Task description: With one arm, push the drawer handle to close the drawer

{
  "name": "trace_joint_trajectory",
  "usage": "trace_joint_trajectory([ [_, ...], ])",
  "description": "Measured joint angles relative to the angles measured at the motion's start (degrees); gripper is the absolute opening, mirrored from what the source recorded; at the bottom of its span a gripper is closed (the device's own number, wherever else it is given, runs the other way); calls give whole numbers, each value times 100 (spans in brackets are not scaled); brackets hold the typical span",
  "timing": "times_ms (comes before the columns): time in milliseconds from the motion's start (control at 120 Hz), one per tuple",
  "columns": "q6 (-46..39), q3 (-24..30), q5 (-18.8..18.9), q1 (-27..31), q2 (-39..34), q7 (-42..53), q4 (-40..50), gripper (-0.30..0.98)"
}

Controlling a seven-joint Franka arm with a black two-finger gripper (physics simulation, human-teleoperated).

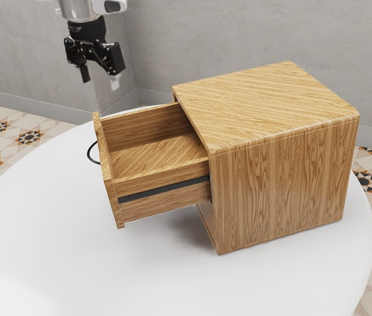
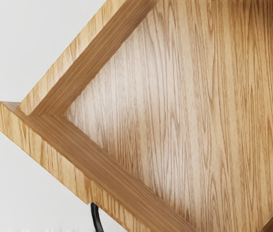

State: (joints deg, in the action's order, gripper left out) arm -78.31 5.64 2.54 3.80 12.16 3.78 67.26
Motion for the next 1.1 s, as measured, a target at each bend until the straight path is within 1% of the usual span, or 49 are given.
trace_joint_trajectory([
  [183, 15, 2, -201, 170, -24, 9, -46, 69],
  [200, 29, 8, -204, 174, -136, 11, -188, 69],
  [250, 56, 32, -172, 155, -763, 120, -513, 69],
  [283, 70, 65, -206, 131, -994, 343, -615, 69],
  [325, 84, 96, -278, 70, -1109, 701, -679, 69],
  [400, 130, 168, -187, -68, -1158, 1288, -712, 69],
  [467, 341, 182, -126, -231, -1239, 1668, -687, 69],
  [483, 390, 203, -109, -234, -1379, 1733, -524, 69],
  [525, 420, 233, -91, -156, -1972, 1875, 368, 68],
  [575, 232, 243, -112, 206, -2977, 2028, 2062, 68],
  [608, 25, 238, -148, 325, -3458, 2124, 3057, 68],
  [650, -289, 251, -187, 452, -3797, 2235, 4039, 68],
  [708, -755, 254, -225, 567, -3968, 2381, 4918, 68],
  [783, -1304, 305, -252, 599, -3929, 2595, 5368, 61],
  [967, -2382, 351, -205, 615, -3437, 3226, 5597, 22],
  [1033, -2708, 338, -133, 605, -3210, 3476, 5602, 12],
  [1100, -2977, 319, -48, 603, -3087, 3717, 5601, 5],
])
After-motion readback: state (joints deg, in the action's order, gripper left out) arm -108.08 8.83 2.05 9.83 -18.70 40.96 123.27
